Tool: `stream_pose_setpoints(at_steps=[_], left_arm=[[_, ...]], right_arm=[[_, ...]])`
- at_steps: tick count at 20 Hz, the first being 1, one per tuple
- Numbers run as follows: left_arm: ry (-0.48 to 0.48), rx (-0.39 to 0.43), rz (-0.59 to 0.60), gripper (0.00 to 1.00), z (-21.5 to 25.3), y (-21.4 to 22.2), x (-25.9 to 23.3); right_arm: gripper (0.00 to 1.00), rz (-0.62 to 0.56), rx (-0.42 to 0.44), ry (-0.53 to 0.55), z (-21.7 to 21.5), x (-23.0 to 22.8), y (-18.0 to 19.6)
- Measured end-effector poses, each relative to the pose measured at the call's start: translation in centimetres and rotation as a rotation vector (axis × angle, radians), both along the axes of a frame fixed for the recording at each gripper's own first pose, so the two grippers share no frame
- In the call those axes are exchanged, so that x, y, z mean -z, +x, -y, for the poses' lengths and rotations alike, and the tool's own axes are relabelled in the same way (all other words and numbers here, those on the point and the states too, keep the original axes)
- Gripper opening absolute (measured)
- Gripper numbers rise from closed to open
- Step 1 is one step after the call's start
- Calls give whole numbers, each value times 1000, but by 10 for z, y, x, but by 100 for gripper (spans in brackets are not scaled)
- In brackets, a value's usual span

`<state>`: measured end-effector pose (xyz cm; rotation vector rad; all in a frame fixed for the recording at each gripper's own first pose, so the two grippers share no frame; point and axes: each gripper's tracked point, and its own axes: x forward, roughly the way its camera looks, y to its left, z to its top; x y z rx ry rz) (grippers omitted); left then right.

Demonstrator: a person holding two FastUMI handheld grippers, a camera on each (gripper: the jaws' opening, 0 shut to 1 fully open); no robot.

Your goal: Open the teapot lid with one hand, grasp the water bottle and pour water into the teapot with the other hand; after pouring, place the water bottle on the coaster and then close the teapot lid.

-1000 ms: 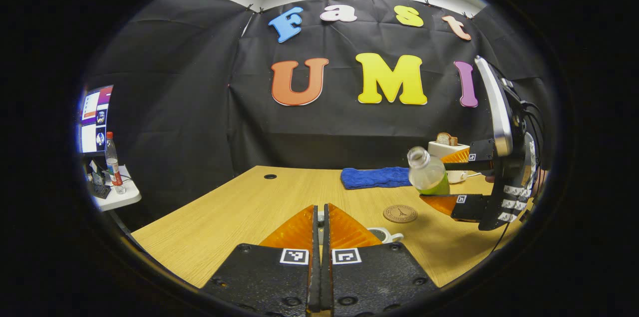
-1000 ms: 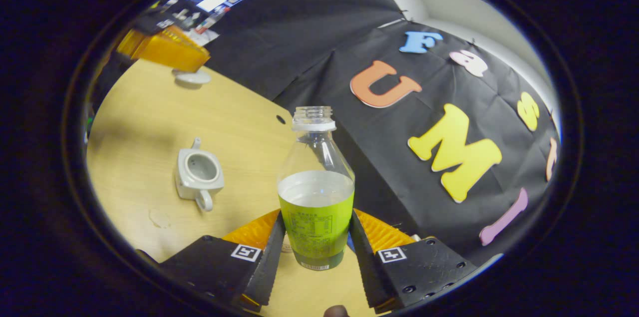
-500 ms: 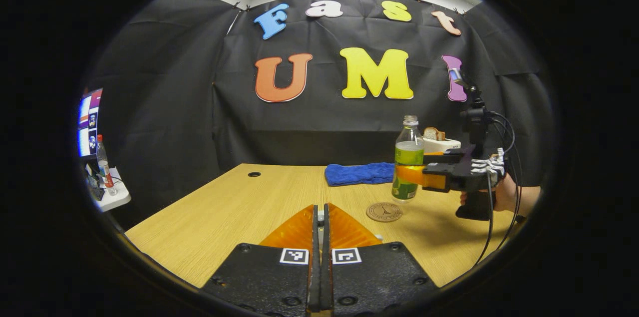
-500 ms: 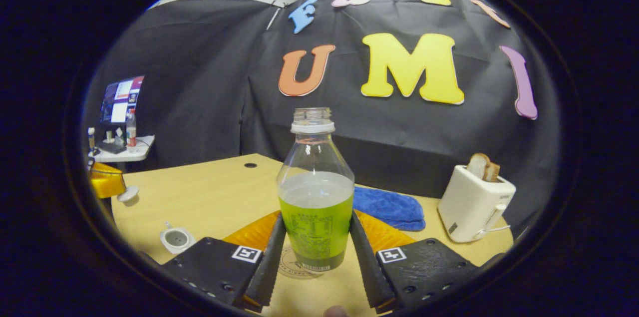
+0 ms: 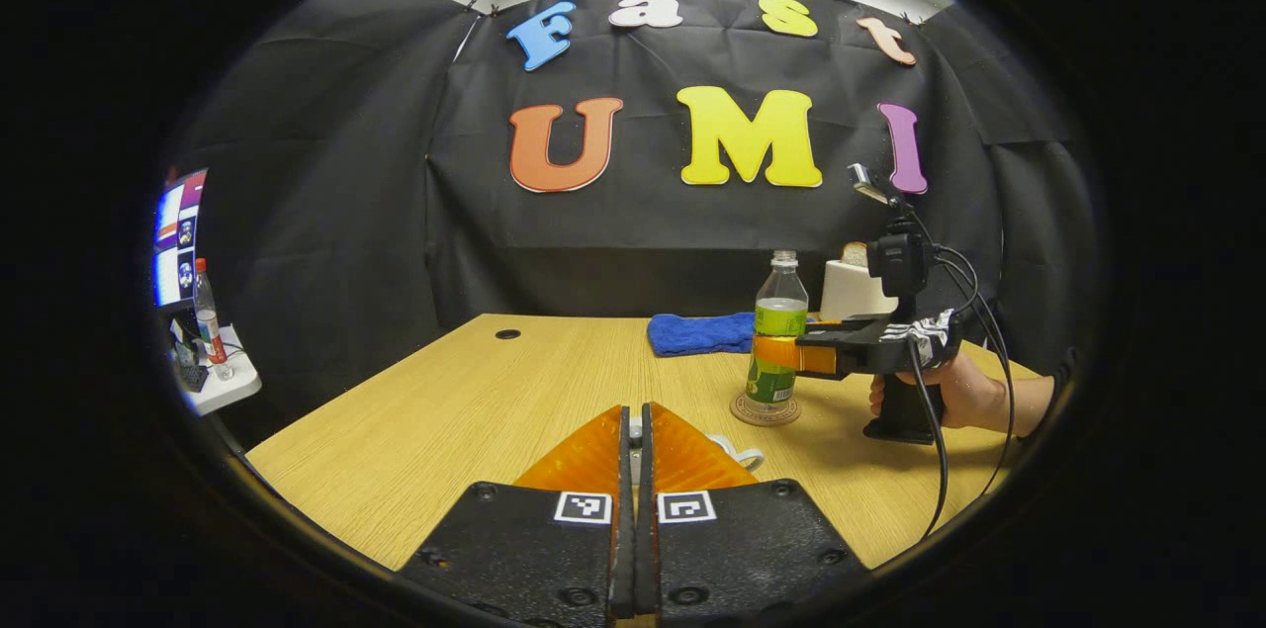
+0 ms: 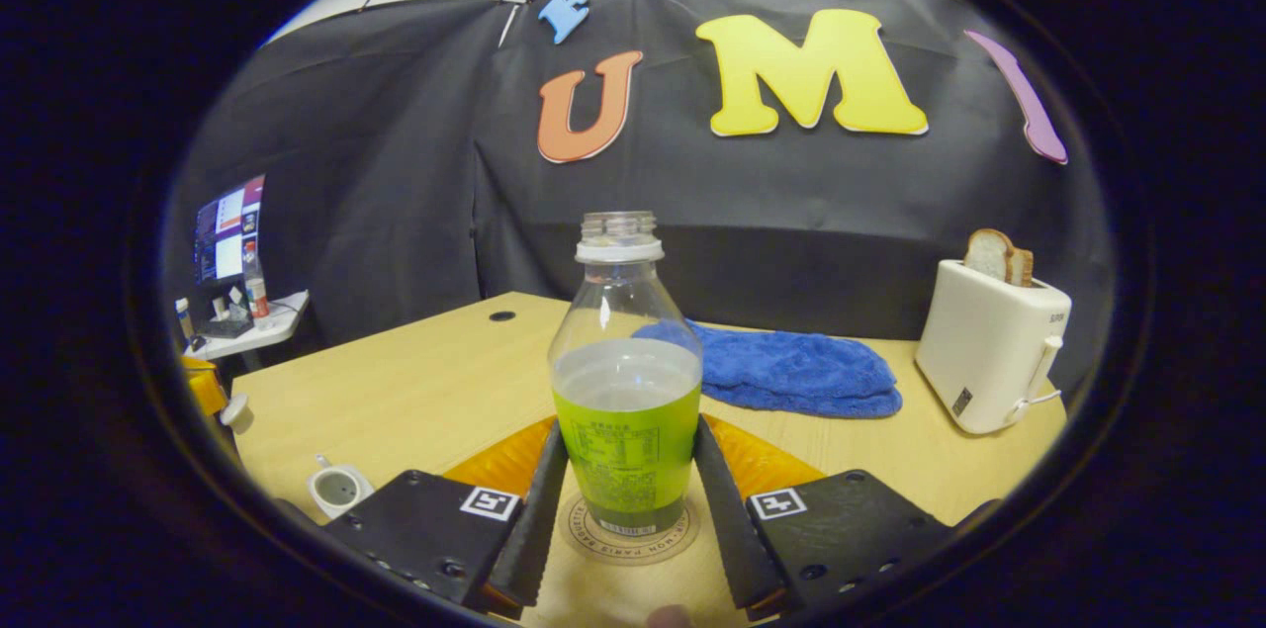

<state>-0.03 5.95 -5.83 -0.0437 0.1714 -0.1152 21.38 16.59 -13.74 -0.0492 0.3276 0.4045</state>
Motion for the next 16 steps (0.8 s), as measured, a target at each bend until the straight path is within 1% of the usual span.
stream_pose_setpoints(at_steps=[2,5,7,10,11,12,14,16], left_arm=[[-5,-3,0,3,-1,0,2],[-4,0,3,3,-3,-1,1],[-3,-4,7,3,-4,-2,-1],[-6,1,10,3,-2,-2,-2],[-6,3,13,3,-2,-2,-3],[-8,6,14,3,-2,-2,-3],[-15,15,21,3,-1,-2,-5],[-18,22,33,3,3,2,-9]], right_arm=[[69,2,0,-4,0,-1,-1],[75,-9,3,-7,0,2,-1],[75,-26,-3,5,-2,5,-3],[95,-25,26,27,6,0,-10],[94,-24,35,36,9,-4,-16],[96,-12,42,37,12,-9,-24],[96,39,60,18,25,-25,-40],[96,94,52,15,33,-43,-64]])
